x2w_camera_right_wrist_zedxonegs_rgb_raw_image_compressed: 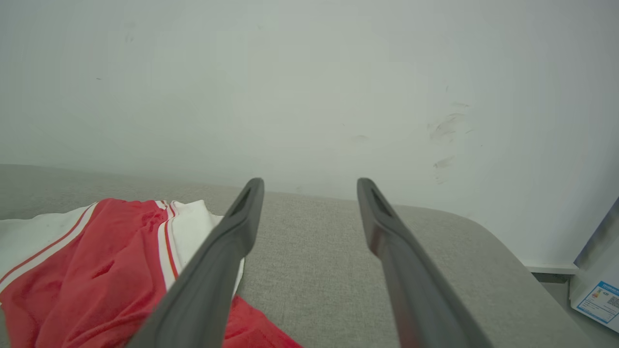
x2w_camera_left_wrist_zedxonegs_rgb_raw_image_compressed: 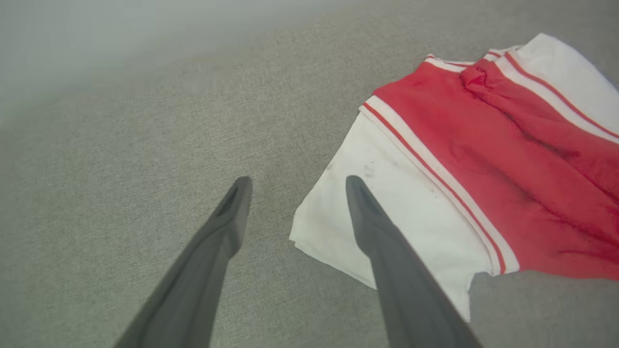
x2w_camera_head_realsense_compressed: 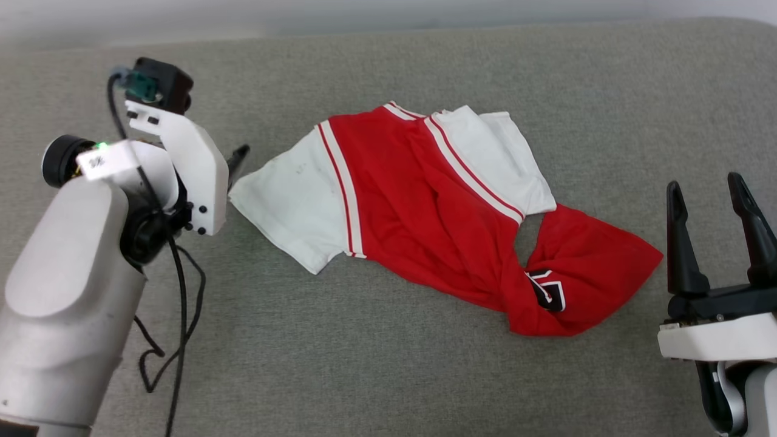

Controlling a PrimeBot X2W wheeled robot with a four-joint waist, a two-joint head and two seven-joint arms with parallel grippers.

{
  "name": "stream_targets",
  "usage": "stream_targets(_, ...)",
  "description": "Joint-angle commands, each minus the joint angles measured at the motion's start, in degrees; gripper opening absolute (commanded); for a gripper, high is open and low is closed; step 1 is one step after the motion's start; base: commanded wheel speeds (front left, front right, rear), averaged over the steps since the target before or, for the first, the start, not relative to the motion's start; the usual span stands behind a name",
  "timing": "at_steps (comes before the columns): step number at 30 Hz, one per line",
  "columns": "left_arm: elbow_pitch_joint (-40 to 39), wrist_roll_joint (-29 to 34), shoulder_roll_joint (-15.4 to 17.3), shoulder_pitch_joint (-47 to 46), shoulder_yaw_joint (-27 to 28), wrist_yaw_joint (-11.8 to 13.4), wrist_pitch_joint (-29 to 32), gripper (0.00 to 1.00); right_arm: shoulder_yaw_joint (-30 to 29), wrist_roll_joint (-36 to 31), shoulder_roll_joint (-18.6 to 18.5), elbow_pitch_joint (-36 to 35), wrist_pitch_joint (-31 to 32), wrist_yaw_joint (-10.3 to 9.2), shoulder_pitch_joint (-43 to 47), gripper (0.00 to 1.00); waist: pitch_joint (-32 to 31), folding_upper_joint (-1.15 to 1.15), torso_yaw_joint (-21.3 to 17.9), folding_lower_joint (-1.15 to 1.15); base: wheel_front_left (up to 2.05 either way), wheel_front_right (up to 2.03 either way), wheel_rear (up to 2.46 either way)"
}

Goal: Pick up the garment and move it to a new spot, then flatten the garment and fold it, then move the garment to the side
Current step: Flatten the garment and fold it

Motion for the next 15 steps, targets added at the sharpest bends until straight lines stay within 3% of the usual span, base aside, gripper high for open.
stream_targets(1,0.9,-1.7,1.4,-2.0,-2.6,0.0,4.5,1.0,0.3,0.2,-0.3,0.1,-0.1,-0.06,-1.4,1.0,1.7,0.0,-1.3,-0.01,0.0,0.0,0.0)
stream_targets(7,3.5,-4.7,4.0,-5.6,-9.7,0.0,14.7,1.0,0.8,0.3,-0.7,0.3,-0.1,-0.06,-3.0,1.0,4.0,0.0,-2.4,-0.01,0.0,0.0,0.0)
stream_targets(15,7.8,-6.8,4.8,-6.7,-15.6,0.0,19.0,1.0,1.3,0.7,-1.3,0.2,-0.1,-0.06,-4.6,1.0,6.4,0.0,-3.4,-0.01,0.0,0.0,0.0)
